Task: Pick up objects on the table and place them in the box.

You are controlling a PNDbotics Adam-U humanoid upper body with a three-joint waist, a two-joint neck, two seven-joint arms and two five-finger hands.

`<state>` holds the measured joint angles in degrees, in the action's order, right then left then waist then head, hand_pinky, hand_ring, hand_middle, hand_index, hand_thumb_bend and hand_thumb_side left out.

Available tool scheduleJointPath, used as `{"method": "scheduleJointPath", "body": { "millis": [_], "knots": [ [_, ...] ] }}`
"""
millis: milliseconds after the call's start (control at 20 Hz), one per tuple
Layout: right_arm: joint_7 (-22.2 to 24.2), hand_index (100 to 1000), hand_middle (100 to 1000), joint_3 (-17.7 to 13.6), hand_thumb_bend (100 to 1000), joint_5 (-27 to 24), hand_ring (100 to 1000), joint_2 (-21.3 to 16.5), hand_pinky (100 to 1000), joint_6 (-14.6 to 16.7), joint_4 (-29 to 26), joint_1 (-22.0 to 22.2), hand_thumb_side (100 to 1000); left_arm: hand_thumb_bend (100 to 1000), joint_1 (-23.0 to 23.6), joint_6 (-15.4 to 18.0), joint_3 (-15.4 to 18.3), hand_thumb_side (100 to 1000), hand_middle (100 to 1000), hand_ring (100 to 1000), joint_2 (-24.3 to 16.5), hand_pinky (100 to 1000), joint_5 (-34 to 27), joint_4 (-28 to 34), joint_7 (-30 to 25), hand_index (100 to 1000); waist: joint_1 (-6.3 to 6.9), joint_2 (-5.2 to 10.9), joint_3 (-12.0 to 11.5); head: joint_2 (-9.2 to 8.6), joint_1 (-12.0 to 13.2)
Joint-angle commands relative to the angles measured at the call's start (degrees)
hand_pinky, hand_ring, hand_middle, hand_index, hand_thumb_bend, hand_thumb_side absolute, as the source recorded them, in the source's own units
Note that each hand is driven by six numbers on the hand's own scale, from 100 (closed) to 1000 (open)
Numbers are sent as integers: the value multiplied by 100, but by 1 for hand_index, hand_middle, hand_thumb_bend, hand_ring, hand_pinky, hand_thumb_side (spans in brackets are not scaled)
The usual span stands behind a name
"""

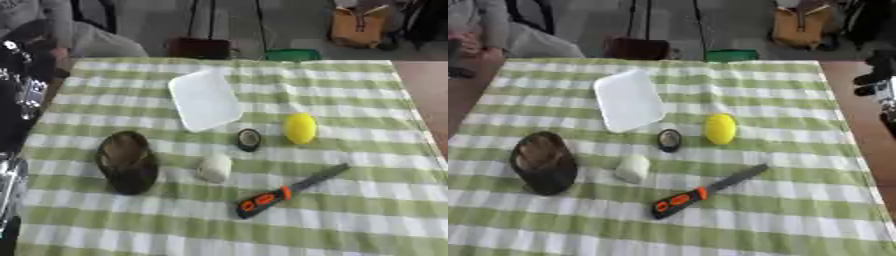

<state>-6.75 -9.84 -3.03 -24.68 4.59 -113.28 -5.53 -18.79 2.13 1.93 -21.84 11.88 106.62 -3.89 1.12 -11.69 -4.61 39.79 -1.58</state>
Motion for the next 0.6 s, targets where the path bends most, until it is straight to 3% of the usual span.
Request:
{"method": "scheduleJointPath", "body": {
  "millis": [50,100,150,200,250,350,600],
  "knots": [
    [15,758,692,-28,226,32,619,-193,587,-14,-131,-15,591,636,33,-134,-50,776,906,882,-839,717,840,88,-709,923,30,78,12,6,-10],
    [16,758,692,-27,226,37,619,-191,587,-21,-131,-11,591,636,48,-159,-60,776,906,882,-976,717,1143,103,-961,923,36,78,14,11,-12],
    [20,758,692,-25,226,45,618,-200,587,-26,-131,-5,592,708,85,-177,-143,795,904,892,-1225,770,1486,57,-1279,942,57,79,16,24,-24],
    [23,758,692,-24,226,51,618,-203,587,-29,-131,0,592,718,89,-175,-200,795,904,892,-1373,773,1775,23,-1547,943,65,81,16,34,-30],
    [26,758,692,-21,226,55,618,-207,587,-33,-131,4,592,808,86,-166,-264,794,898,884,-1484,782,1992,-21,-1772,942,75,83,15,41,-32],
    [35,758,693,-12,226,52,618,-215,587,-38,-131,-2,593,876,6,-116,-476,788,882,881,-1652,791,2369,-197,-2225,933,91,88,15,45,-26],
    [58,758,693,5,225,53,618,-210,587,-49,-131,-13,593,906,-207,-86,-754,778,874,875,-1590,792,3008,-556,-2525,930,93,89,30,40,-34]
  ]
}}
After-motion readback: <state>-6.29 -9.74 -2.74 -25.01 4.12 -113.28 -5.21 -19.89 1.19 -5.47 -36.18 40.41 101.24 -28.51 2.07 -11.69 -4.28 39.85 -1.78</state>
